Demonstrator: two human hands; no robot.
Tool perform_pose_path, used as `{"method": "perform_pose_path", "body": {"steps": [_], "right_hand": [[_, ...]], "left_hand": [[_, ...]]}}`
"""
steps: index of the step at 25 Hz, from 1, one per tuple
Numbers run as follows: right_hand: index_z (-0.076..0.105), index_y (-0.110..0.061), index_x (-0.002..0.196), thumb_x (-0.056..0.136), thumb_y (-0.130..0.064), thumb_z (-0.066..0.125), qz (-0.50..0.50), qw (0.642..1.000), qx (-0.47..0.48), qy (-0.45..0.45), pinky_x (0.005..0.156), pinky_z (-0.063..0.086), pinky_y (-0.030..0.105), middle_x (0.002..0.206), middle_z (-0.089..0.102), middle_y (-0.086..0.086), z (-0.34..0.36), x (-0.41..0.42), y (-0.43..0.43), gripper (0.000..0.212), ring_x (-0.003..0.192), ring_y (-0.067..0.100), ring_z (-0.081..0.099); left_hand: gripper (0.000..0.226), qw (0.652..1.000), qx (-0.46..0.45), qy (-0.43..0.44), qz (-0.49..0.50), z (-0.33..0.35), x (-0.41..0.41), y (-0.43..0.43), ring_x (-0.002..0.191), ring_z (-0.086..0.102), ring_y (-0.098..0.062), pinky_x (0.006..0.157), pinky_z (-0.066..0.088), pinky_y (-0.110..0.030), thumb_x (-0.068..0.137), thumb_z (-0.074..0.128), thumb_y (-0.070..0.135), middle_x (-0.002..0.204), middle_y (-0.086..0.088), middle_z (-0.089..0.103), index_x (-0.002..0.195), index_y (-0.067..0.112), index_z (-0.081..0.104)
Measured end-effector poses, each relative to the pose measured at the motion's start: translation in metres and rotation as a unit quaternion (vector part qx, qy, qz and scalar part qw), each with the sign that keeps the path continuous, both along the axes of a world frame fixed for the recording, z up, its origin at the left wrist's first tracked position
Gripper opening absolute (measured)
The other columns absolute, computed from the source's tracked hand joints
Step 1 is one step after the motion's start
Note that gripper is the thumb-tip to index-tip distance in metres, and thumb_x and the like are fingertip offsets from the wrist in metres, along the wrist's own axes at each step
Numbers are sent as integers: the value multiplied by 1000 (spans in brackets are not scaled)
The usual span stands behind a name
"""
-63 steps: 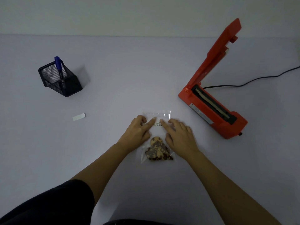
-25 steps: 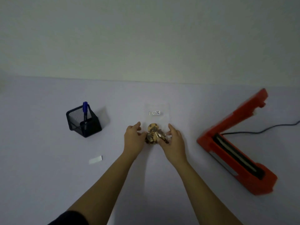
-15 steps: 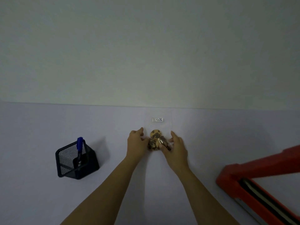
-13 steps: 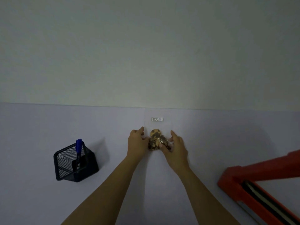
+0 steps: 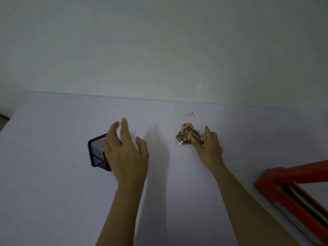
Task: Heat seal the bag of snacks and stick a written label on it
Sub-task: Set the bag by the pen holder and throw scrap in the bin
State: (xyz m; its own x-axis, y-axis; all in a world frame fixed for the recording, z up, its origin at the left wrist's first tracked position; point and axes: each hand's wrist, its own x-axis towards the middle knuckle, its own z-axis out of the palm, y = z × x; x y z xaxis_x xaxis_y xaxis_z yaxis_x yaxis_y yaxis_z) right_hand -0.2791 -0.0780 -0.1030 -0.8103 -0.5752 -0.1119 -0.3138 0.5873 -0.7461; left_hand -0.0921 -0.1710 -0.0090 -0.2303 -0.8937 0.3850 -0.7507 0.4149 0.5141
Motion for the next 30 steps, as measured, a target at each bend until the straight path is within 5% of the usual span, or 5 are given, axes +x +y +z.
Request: {"method": "perform_pose_path", "body": {"steps": [3,6,15,19,30], "right_hand": [[32,-12,140,82,-38,66,3,1000,6,7,96,38,52,119,49,12,1,-1,-1,72,106,26,53],[32,-9,139,86,-44,56,-6,997,51,58,96,33,51,129,45,14,2,7,3,68,118,29,45],[35,-9,139,87,-46,16,18,962,163,220,108,24,54,148,34,15,-18,11,29,66,137,30,28],[17,-23,145,83,-63,18,57,965,170,192,112,8,50,156,16,3,-20,10,31,74,143,22,9],[20,-25,144,84,-66,16,34,961,188,199,112,12,51,155,20,3,-21,10,28,73,142,23,12]], "left_hand": [[92,972,163,-70,152,-11,44,-12,137,11,-45,108,18,-60,75,65,50,153,-22,6,145,19,13],[103,965,227,-21,127,-24,51,-21,135,16,-49,105,25,-60,72,69,51,154,-22,4,147,20,5],[92,967,226,91,-72,-21,-52,-58,115,44,-30,86,40,-31,71,75,30,131,-17,38,143,10,20],[97,963,220,55,-143,-28,-104,-82,118,42,-32,94,42,-40,72,73,32,133,-17,37,145,8,14],[97,969,190,16,-158,-34,-129,-107,117,43,-33,94,41,-39,74,72,33,134,-19,33,145,6,12]]}}
